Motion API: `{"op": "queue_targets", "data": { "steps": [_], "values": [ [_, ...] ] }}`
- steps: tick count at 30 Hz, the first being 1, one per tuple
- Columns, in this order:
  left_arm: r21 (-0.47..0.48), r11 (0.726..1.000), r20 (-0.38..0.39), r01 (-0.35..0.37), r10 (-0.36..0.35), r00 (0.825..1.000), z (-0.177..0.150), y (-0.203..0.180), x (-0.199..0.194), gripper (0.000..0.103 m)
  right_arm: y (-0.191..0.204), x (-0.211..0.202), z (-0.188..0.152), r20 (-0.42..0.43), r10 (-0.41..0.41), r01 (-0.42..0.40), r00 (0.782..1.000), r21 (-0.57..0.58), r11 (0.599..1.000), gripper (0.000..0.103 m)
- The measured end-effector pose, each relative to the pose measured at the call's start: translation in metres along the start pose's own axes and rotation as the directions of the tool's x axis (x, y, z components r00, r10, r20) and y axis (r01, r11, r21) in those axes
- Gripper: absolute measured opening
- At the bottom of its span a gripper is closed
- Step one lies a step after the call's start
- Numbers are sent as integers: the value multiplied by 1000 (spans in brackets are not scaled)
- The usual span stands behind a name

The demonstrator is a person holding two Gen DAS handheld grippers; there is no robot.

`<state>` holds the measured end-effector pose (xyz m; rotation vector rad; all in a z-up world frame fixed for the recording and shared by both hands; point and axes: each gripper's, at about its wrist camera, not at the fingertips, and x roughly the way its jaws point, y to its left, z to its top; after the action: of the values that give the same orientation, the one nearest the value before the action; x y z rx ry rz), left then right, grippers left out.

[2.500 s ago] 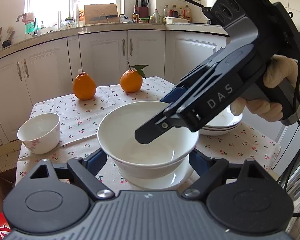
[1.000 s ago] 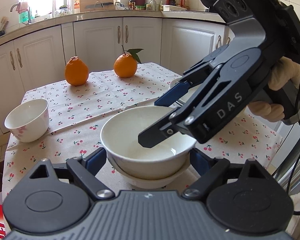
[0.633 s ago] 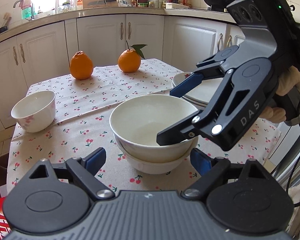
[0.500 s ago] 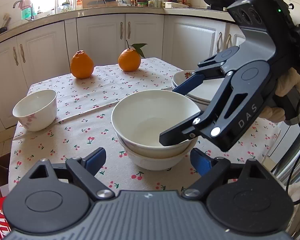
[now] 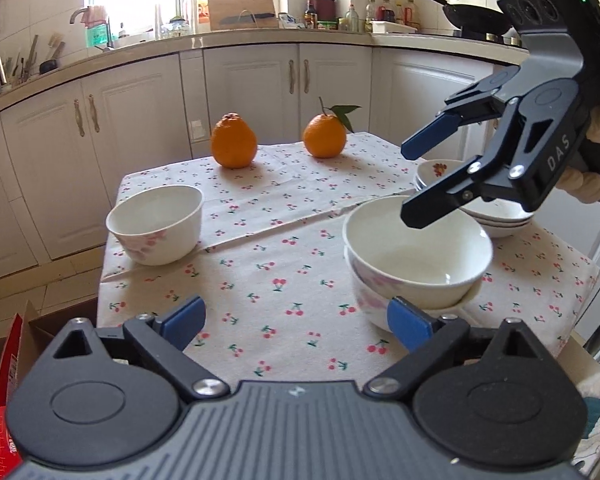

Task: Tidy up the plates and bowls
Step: 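Open the right gripper and withdraw from the nested bowls, then move the right gripper to the pink-flowered bowl and grasp its rim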

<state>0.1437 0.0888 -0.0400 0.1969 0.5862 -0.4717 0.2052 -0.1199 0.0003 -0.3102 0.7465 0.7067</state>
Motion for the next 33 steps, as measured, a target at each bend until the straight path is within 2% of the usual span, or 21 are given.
{"op": "queue_targets", "data": {
  "steps": [6,10,13,14,17,22,26,33],
  "values": [
    [-25,998,37,-50,51,998,4,32,5,100,0,22,25,-26,14,-15,1000,-27,1000,103],
    [-102,994,26,-45,48,999,7,55,15,102,2,35,39,-39,24,-26,999,-54,998,103],
    [-170,985,12,-10,12,1000,9,74,26,102,4,45,51,-49,23,-27,999,-82,996,103],
    [-176,984,21,-22,26,999,9,78,28,102,4,48,56,-51,23,-27,998,-91,995,103],
    [-150,985,38,-83,89,995,11,85,35,102,1,60,70,-58,28,-34,998,-108,994,103],
    [-78,988,42,-135,139,989,17,93,52,102,-4,86,92,-88,52,-63,995,-125,990,103],
    [-45,990,45,-137,139,989,19,100,67,102,-10,111,109,-112,78,-91,991,-117,989,103],
    [-45,993,54,-112,114,992,22,113,88,102,-24,154,128,-153,125,-137,980,-70,988,103]
  ]
}}
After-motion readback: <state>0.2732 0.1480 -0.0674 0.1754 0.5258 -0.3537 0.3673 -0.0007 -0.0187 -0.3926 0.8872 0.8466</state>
